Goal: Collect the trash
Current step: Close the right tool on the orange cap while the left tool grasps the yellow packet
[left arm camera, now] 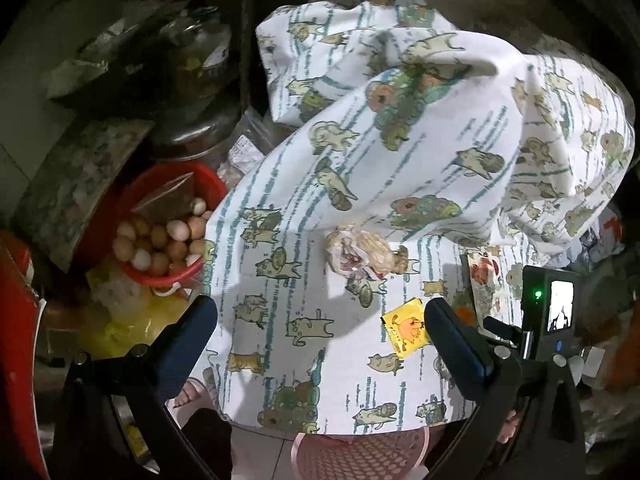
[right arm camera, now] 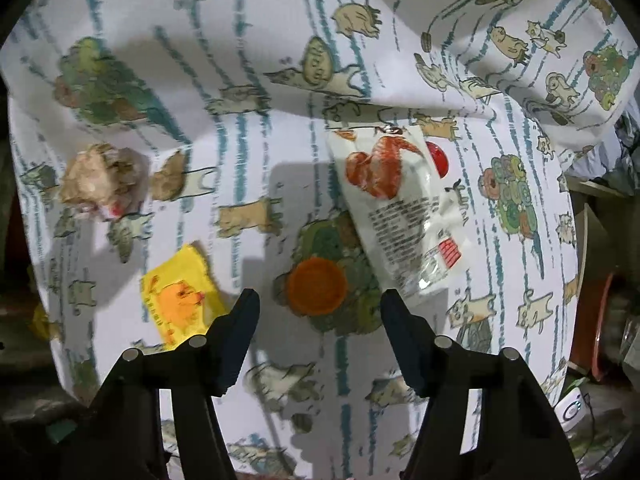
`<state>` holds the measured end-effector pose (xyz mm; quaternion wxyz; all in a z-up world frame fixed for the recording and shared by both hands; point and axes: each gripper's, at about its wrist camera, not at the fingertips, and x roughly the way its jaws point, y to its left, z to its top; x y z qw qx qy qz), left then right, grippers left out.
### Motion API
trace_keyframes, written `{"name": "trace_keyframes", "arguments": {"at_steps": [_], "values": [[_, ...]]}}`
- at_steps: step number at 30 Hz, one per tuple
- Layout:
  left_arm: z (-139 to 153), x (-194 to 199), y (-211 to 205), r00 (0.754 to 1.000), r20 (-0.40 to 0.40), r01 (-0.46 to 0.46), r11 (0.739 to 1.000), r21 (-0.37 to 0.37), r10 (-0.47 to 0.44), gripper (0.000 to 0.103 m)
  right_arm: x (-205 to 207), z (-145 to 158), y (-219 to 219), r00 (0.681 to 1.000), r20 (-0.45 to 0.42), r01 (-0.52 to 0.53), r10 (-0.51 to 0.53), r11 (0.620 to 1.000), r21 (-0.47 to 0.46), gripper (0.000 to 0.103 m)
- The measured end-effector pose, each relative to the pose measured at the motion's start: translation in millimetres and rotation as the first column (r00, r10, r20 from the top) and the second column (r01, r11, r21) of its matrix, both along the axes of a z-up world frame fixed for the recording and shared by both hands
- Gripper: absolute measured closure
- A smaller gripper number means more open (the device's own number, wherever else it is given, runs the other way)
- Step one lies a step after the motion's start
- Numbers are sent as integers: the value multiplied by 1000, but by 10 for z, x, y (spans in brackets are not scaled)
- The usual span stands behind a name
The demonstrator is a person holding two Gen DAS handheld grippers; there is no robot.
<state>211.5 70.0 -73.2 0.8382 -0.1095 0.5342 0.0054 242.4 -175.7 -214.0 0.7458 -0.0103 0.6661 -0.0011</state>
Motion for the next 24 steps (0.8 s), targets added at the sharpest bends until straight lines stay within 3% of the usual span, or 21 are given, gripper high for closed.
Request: {"name": "trace_keyframes", "arguments": {"at_steps": [2,7,13,19,21,24], "values": [[-44,22,51,1000,-22,-9,999,-53,7,0,32,-38,-33,1000,1,15,-15,1000,0,46],[-123,66,85,998,-49,-44,997,-64,41,0,93,-86,-95,1000,-23,9,-8,999,36,71],[-130,76,-17,998,-50,-34,997,-66,31,0,-39,212,-190,1000,24,-17,16,997,71,71],[-170,111,-200,998,-56,-7,999,-38,5,0,-418,656,-296,997,68,9,-21,986,168,71],[-203,120,-265,997,-71,3,998,-69,-8,0,-527,808,-289,994,102,16,-33,986,164,71],[-358,130,-356,990,-136,-3,983,-185,-23,0,-722,897,-265,992,115,24,-45,983,182,71]]}}
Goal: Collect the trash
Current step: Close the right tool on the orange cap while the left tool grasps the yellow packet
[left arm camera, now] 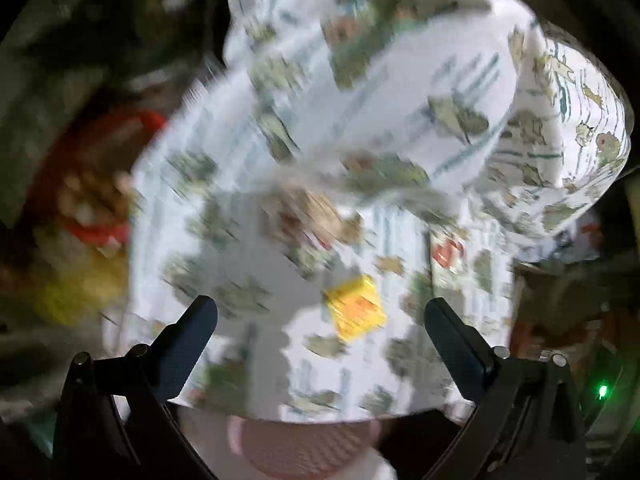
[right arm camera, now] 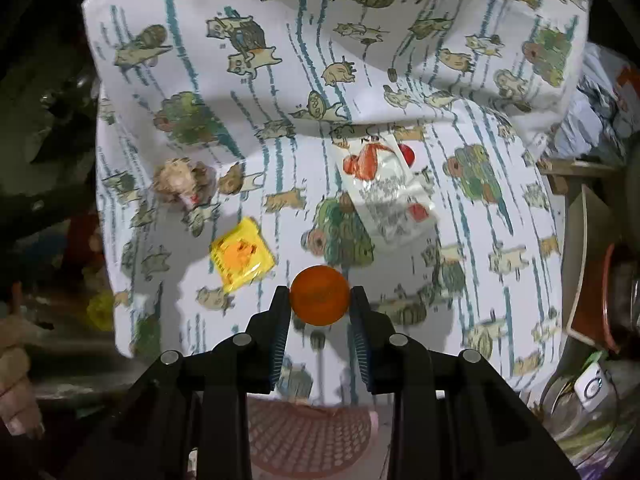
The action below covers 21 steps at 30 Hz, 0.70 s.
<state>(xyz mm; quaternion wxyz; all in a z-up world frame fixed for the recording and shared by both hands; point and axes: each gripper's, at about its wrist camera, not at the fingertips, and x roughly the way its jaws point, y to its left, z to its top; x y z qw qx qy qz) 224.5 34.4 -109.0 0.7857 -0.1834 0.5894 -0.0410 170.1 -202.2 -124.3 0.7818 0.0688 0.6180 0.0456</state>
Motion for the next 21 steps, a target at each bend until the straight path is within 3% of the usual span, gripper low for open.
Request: {"name": "trace_keyframes", "arguments": {"at_steps": [3,5,9,12,14,17,21], "values": [[-172,30,-204,1000,-29,12,997,77,-9,2,-47,57,-126,1000,12,27,-27,999,32,71],[-295,57,-382,999,-43,30,990,139,-24,9,19,89,-188,999,28,35,-36,999,17,71],[-594,190,-734,991,-92,108,980,167,-93,16,167,175,-292,998,39,52,-53,998,18,71],[-801,267,-781,991,-130,52,977,207,-26,17,182,209,-502,991,74,114,-109,992,-60,71],[-939,294,-820,986,-166,40,980,193,-8,17,176,173,-639,989,58,137,-133,988,-76,71],[-1108,332,-922,976,-219,73,959,275,-11,17,180,98,-772,991,25,134,-133,989,-66,71],[-1114,324,-1028,981,-192,85,942,324,-22,19,151,16,-934,992,-12,126,-128,989,-83,71]]}}
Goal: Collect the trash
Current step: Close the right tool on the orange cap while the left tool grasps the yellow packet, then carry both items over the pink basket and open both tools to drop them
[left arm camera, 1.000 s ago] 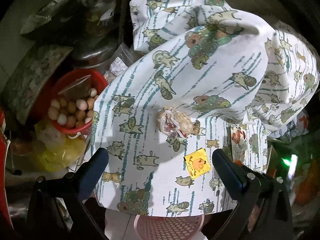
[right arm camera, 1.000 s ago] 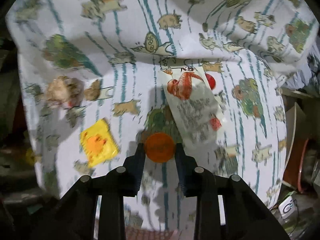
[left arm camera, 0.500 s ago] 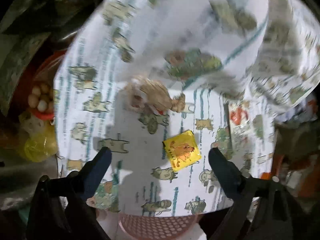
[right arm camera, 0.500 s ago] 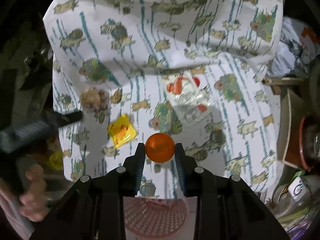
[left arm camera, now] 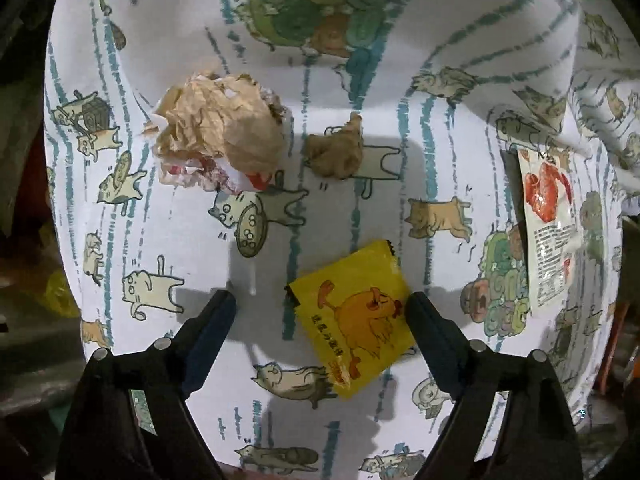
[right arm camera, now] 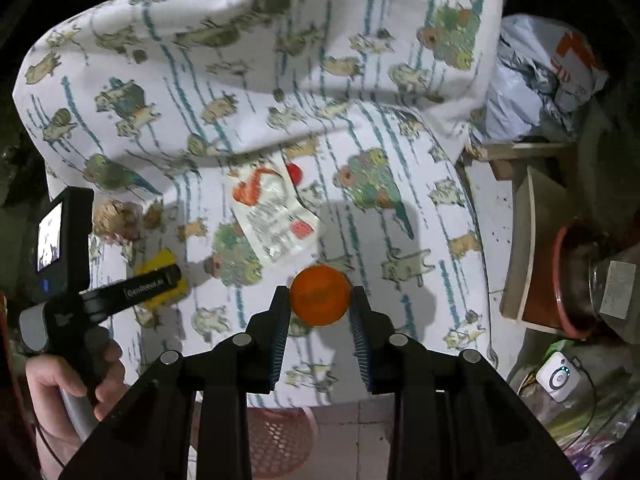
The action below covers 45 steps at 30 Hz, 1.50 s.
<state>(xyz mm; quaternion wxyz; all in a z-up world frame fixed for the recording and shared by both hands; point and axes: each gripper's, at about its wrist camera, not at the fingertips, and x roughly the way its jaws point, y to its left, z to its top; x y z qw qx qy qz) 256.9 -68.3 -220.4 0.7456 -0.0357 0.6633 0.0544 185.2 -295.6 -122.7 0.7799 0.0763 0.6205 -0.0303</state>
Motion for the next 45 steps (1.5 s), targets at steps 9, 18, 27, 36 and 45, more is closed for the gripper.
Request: {"name": "trace_keyframes", "arguments": {"at_steps": [9,18,27,36,45], "values": [[151,-224,-300,995,-20,94,990,-105,-96,99,-25,-29,-144,1000,-16,21,-21,999,25,71],[693,-567,-139,987,67,156,967,-201,-145,99,-21,8,11,1000,-2,-23,23,1000,15,71],[1217,-779,171,970,192,171,980,-99,-149,99,-132,311,123,995,89,-53,44,994,97,71],[1546,-1425,339,943,290,195,978,-76,-165,99,-666,912,401,966,244,-124,87,982,140,71],[1051,-1575,391,962,158,241,964,-111,-222,99,-1155,541,678,970,151,-207,192,974,90,71]]}}
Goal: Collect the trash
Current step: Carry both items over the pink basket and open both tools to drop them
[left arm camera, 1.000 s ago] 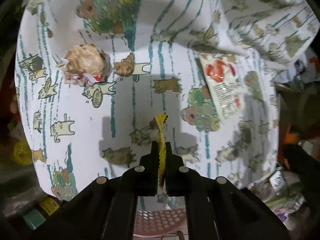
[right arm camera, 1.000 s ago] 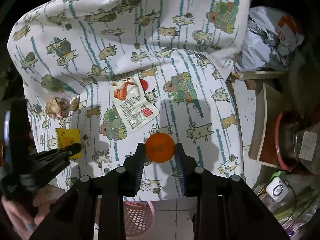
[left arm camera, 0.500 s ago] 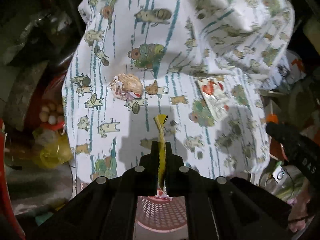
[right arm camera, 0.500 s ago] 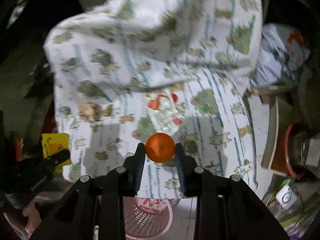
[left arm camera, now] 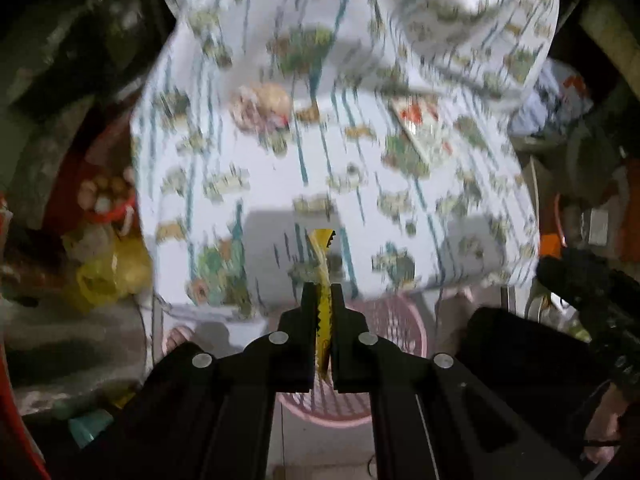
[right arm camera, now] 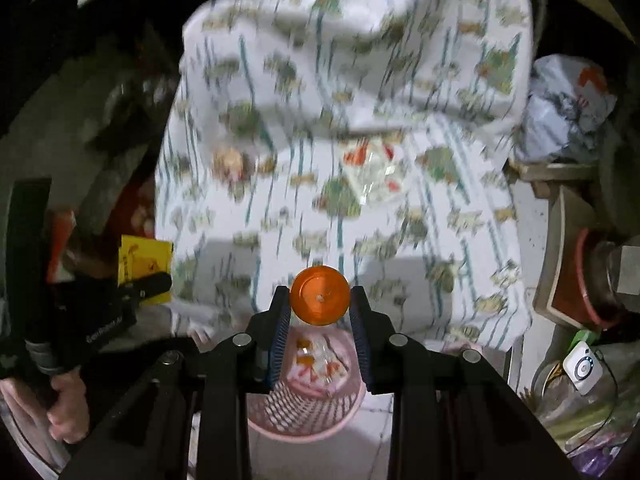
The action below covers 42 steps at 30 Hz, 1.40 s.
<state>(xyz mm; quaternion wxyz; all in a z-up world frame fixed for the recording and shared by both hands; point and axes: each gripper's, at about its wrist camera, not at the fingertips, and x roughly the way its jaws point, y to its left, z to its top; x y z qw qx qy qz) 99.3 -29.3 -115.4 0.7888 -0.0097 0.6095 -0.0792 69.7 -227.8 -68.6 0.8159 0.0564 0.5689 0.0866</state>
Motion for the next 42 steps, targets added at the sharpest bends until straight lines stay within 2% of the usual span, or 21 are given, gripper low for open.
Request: {"name": "trace_keyframes", "arguments": {"at_steps": [2,4,6,8,12,15,18,23,27,30,35,39,40,42], "values": [[-98,-7,13,999,-35,-4,1000,-3,4,99,9,-144,82,999,-27,-29,28,999,-34,71],[-160,-18,10,999,-43,7,1000,25,-6,99,26,-261,133,998,-52,-44,41,998,-46,71],[-213,-16,22,999,-54,5,1000,31,-3,99,52,-352,141,996,-82,-33,32,999,-17,71],[-325,-27,55,995,-98,-7,1000,-6,6,99,83,-419,115,995,-104,-8,9,1000,10,71],[-661,-118,16,977,-214,-17,1000,-4,16,99,123,-554,64,990,-136,50,-46,998,24,71],[-876,-188,-77,963,-271,-8,1000,-3,7,99,117,-705,85,982,-183,57,-47,997,52,71],[-1067,-236,-178,952,-307,11,1000,12,-7,99,100,-913,101,968,-244,69,-60,997,29,71],[-1320,-317,-309,945,-326,62,997,51,-42,99,48,-1232,66,943,-322,112,-86,992,62,71],[-1503,-359,-320,927,-372,85,994,63,-56,98,7,-1513,153,929,-363,71,-69,997,-8,71],[-1577,-398,-337,925,-375,102,991,88,-61,98,-19,-1700,196,915,-399,53,-63,998,-37,71],[-1705,-455,-302,918,-391,122,984,130,-62,98,-48,-1843,259,908,-414,40,-63,997,-64,71],[-1717,-477,-252,915,-400,111,986,125,-52,98,-80,-1911,318,906,-419,30,-58,997,-73,71],[-1708,-478,-239,915,-400,108,986,124,-50,98,-89,-1928,322,905,-422,28,-58,997,-76,71],[-1702,-472,-218,913,-405,106,985,135,-43,79,-98,-1958,316,901,-430,24,-57,996,-83,71]]}}
